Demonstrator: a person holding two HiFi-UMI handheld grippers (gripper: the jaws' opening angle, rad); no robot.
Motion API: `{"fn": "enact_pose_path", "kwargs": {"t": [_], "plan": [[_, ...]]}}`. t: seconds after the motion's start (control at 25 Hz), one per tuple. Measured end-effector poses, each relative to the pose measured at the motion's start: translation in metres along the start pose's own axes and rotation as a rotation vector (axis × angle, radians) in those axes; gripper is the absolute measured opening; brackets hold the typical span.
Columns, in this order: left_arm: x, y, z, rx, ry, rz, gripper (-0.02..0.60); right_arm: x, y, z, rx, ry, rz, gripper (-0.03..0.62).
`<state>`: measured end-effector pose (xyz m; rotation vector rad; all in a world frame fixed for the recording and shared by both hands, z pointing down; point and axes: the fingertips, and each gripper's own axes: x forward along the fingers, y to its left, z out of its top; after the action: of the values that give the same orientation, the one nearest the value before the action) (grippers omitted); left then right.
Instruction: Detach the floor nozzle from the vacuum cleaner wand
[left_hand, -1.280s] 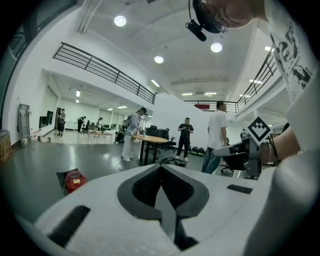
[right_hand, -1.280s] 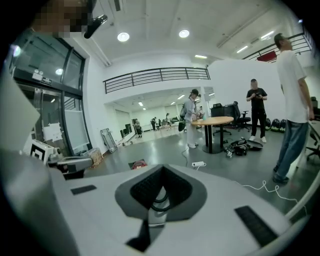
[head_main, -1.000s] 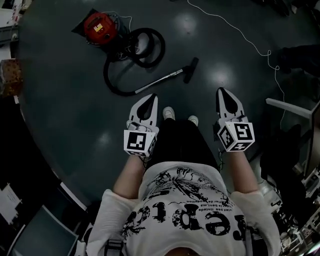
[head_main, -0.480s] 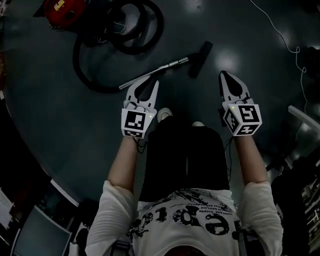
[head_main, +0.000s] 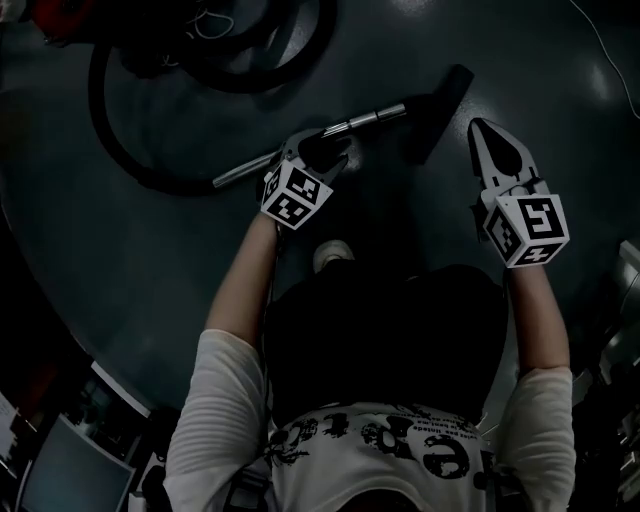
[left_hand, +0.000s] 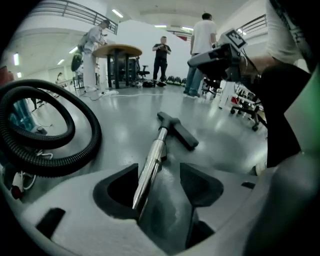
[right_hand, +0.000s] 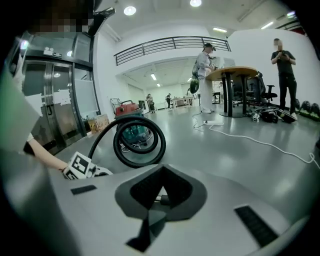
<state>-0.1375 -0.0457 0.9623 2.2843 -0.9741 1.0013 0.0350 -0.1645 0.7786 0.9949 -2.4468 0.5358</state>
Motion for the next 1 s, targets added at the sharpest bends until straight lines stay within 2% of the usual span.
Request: {"fn": "enact_pose_path", "kwargs": {"t": [0.08,0.2,0.36,0.48,0.6,0.72,0.88,1.0], "plan": [[0.021,0.008,-0.014,0.043,0.061,-0.007,0.259,0.005,0.003,-0.004,-0.015,0.009,0.014,-0.005],[0.049,0.015,-0.031,0.148,0.162,-0.024,0.281,0.005,0.012,-0.011,-0.053,0.014,0.049,-0.005],[0.077,0.015,-0.039,0.232,0.271,-0.075,0.281,-0.003,0.014,-0.015,-0.051,-0.008,0.073,-0.005],[0.091,0.014,-0.044,0.315,0.344,-0.108,0.281,-0.005,0.012,-0.019,-0.088,-0.009,0.079,-0.005],[0.097,0.016,-0.044,0.301,0.352,-0.163,0.281,-0.003,0.015,-0.021,-0.103,-0.007,0.097,-0.005],[0.095,0.018,-0.046,0.285,0.363,-0.173,0.273,-0.003,0.016,-0.024,-0.117,-0.003,0.100,-0.005],[0.096,0.014,-0.053,0.307,0.434,-0.176,0.168,-0.005,0.011,-0.021,-0.102,-0.016,0.082,-0.005],[0.095,0.015,-0.050,0.283,0.416,-0.141,0.160,-0.005,0.005,-0.021,-0.101,-0.022,0.065,-0.005]]}}
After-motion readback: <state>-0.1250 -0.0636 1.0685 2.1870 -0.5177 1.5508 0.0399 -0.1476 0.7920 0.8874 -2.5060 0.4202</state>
